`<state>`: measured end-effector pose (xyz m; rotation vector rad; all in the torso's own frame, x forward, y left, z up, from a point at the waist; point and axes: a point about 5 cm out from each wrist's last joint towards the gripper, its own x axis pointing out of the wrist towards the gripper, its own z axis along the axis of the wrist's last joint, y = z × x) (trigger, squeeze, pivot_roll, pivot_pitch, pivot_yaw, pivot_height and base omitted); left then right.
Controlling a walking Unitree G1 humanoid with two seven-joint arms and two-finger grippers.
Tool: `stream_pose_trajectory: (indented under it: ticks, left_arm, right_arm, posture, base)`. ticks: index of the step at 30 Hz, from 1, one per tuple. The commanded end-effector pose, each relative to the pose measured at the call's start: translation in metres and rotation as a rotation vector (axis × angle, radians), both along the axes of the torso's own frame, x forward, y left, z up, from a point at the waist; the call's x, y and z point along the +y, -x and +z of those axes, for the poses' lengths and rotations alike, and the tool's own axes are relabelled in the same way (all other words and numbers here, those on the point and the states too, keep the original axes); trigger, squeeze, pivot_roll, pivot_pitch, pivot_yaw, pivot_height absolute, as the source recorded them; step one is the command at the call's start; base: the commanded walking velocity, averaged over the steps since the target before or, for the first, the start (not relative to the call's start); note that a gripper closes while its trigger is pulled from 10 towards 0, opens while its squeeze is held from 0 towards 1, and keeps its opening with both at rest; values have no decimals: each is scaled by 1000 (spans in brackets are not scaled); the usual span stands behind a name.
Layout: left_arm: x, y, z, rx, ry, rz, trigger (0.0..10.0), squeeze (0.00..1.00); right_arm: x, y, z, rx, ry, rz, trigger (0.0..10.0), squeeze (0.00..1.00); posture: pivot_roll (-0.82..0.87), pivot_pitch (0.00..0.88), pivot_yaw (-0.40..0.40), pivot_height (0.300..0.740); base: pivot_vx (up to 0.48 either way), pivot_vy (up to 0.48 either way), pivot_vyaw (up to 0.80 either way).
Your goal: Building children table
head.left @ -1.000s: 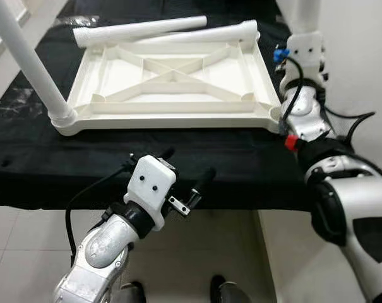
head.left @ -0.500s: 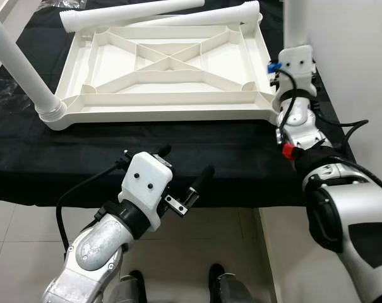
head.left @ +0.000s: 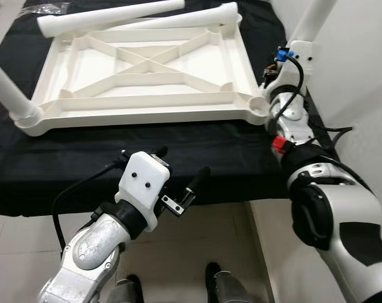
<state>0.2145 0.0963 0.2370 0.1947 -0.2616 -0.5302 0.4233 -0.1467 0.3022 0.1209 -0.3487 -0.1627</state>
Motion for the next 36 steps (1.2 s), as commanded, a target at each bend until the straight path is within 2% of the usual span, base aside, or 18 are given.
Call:
stream_pose_trajectory:
  ticks: [1, 2, 4, 5, 6, 8, 9, 11, 13, 15, 19, 21, 26, 27, 29, 31, 33, 36]
  left_arm:
    - [-3, 0, -4, 5, -9, -19, 10000, 0]
    - [-2, -1, -4, 6, -11, -17, 10000, 0]
    - [-2, -1, -4, 6, -11, -17, 10000, 0]
    - [0, -2, -4, 4, -14, -11, 10000, 0]
    - [0, -2, -4, 4, -14, -11, 10000, 0]
    - [4, -5, -3, -4, -19, 7, 10000, 0]
    - [4, -5, -3, -4, -19, 7, 10000, 0]
    - [7, -9, -2, -21, -27, 22, 10000, 0]
    - [7, -9, -2, -21, -27, 22, 10000, 0]
    - [9, -13, -3, -30, -30, 31, 10000, 0]
    - [9, -15, -4, -32, -31, 36, 10000, 0]
    - [10, -16, -6, -31, -28, 42, 10000, 0]
    - [13, -30, -16, -7, -20, 91, 10000, 0]
    - [13, -30, -16, -7, -20, 91, 10000, 0]
    - [13, -36, -17, -10, -24, 93, 10000, 0]
    - [13, -38, -18, -14, -28, 91, 10000, 0]
    - [13, -46, -17, -26, -25, 97, 10000, 0]
    - [10, -52, -15, -56, -33, 89, 10000, 0]
  right_arm:
    - [40, -1, -37, 152, -46, 145, 0, 0]
    - [50, 1, -36, 142, -57, 168, 0, 0]
    - [50, 1, -36, 142, -57, 168, 0, 0]
    - [61, 2, -36, 137, -72, 199, 0, 0]
    - [61, 2, -36, 137, -72, 199, 0, 0]
    - [79, 7, -41, 142, -101, 240, 0, 0]
    - [79, 7, -41, 142, -101, 240, 0, 0]
    - [98, 14, -52, 166, -143, 294, 0, 0]
    - [98, 14, -52, 166, -143, 294, 0, 0]
    - [114, 23, -62, 181, -141, 333, 0, 0]
    - [120, 29, -68, 167, -107, 343, 0, 0]
    - [118, 29, -68, 160, -104, 338, 0, 0]
    - [72, 19, -32, -5, -21, 238, 0, 0]
    - [72, 19, -32, -5, -21, 238, 0, 0]
    - [56, 18, -12, -67, -15, 222, 0, 0]
    - [52, 18, -7, -80, -12, 221, 0, 0]
    - [38, 19, 11, -127, -51, 231, 0, 0]
    - [26, 23, 19, -171, -56, 228, 0, 0]
  posture:
    - [138, 350, -22, 740]
    - [138, 349, -22, 740]
    - [138, 349, -22, 740]
    - [134, 344, -25, 740]
    - [134, 344, -25, 740]
    - [126, 328, -32, 740]
    - [126, 328, -32, 740]
    - [122, 317, -36, 740]
    - [122, 317, -36, 740]
    - [119, 309, -38, 740]
    - [116, 297, -40, 740]
    - [116, 280, -44, 740]
    - [104, 210, -50, 740]
    - [104, 210, -50, 740]
    - [98, 183, -48, 740]
    - [98, 183, -48, 740]
    - [86, 133, -38, 740]
    - [82, 113, -37, 740]
  base:
    - [0, 0, 0]
    - [0, 0, 0]
    - [0, 0, 0]
    - [0, 0, 0]
    - [0, 0, 0]
    - [0, 0, 0]
    - [0, 0, 0]
    - [0, 0, 0]
    - [0, 0, 0]
    - [0, 0, 0]
    - [0, 0, 0]
    - [0, 0, 0]
    - [0, 0, 0]
    - [0, 0, 0]
    - [0, 0, 0]
    - [0, 0, 0]
    - [0, 0, 0]
    - [0, 0, 0]
